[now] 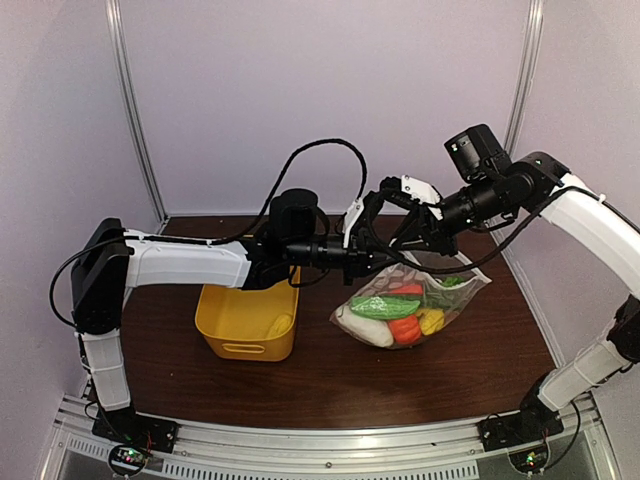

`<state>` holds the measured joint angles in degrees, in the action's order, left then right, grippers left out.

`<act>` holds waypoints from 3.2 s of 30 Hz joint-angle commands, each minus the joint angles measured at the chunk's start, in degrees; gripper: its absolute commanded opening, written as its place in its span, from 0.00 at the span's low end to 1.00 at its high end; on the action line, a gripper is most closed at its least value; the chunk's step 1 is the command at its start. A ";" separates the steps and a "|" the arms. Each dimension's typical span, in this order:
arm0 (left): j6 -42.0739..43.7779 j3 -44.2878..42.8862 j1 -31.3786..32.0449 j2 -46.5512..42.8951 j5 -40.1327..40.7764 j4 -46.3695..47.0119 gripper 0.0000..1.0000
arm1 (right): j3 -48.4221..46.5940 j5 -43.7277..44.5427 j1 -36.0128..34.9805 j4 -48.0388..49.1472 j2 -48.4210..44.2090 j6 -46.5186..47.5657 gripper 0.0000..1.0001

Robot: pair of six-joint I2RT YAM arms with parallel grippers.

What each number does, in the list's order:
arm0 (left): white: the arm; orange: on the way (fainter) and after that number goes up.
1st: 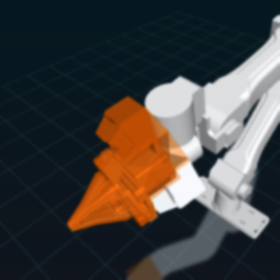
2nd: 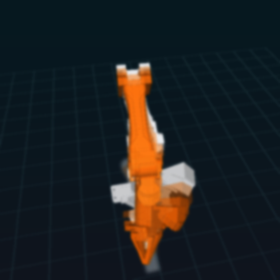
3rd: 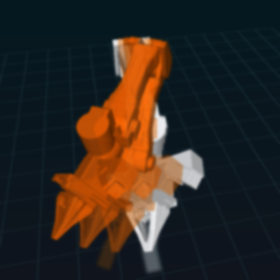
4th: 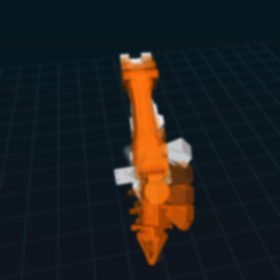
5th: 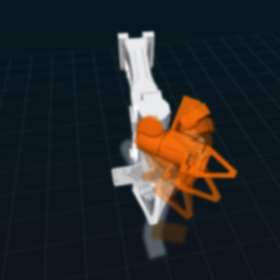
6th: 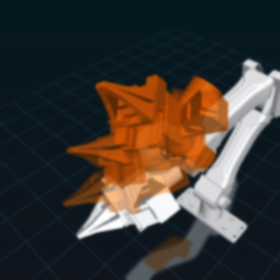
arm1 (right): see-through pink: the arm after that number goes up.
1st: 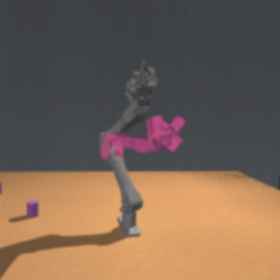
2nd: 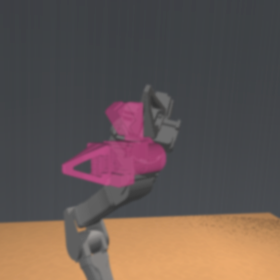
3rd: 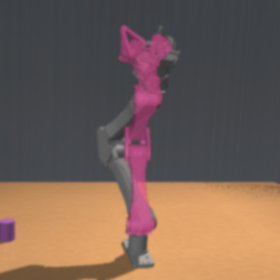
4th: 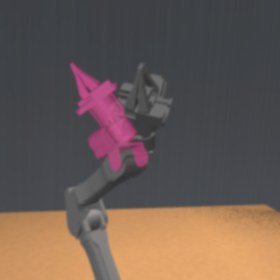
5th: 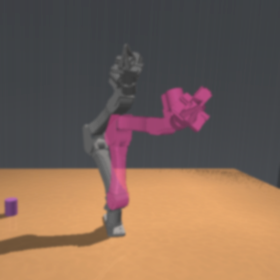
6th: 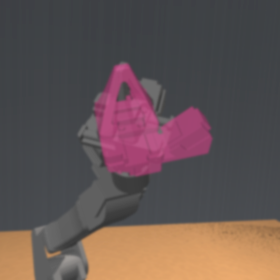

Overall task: Place the food in the zip-top bag and seal the zipper
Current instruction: Hold the zipper from the zipper food storage bag, then hold the zipper food storage bag at the center of the board, then zip the zipper on the zipper food storage bag.

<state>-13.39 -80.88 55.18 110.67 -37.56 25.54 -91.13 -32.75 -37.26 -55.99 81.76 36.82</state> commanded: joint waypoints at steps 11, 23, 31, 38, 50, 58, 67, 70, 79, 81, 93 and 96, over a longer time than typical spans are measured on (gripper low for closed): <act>-0.02 2.51 -0.68 -3.58 0.88 6.05 0.00 | 0.78 3.86 1.30 -2.48 0.90 0.42 0.00; 0.60 -0.60 -0.86 -1.84 0.10 0.94 0.23 | -1.51 1.13 1.40 -3.54 1.98 0.19 0.00; 1.27 -1.50 -0.91 -0.69 -0.72 -1.04 0.14 | -2.29 0.68 1.38 -3.60 2.00 -0.08 0.00; 1.15 -1.40 -1.45 -0.81 -1.13 -1.63 0.00 | -2.85 1.80 1.40 -4.35 2.03 0.50 0.00; -3.08 6.15 -4.63 -6.63 2.26 8.56 0.00 | -0.91 7.80 1.51 -6.86 3.32 2.03 0.00; -4.15 8.29 -5.41 -7.68 2.22 11.30 0.00 | -0.66 9.98 2.20 -7.65 4.22 2.15 0.00; -4.51 9.82 -6.63 -8.13 3.16 12.30 0.00 | -0.32 11.68 5.49 -10.57 3.00 4.58 0.00; -4.20 9.93 -7.05 -8.13 3.33 11.99 0.00 | 0.17 11.52 6.84 -11.58 2.28 5.45 0.00; -3.62 10.99 -7.68 -7.75 3.90 12.27 0.00 | 1.51 12.24 10.31 -14.28 0.92 8.27 0.00; -3.58 11.09 -7.80 -7.67 3.99 12.34 0.00 | 1.78 12.26 11.31 -14.82 0.63 8.79 0.00; -3.99 11.13 -8.24 -6.92 3.79 12.68 0.00 | 4.55 13.05 16.53 -17.00 -1.97 11.33 0.00; -4.08 11.18 -8.33 -6.88 3.74 12.69 0.00 | 5.18 13.13 18.01 -17.35 -2.55 11.97 0.00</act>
<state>-17.23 -70.35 48.77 105.65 -34.70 33.52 -87.26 -24.40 -21.69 -69.10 80.95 47.46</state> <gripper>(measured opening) 0.008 0.047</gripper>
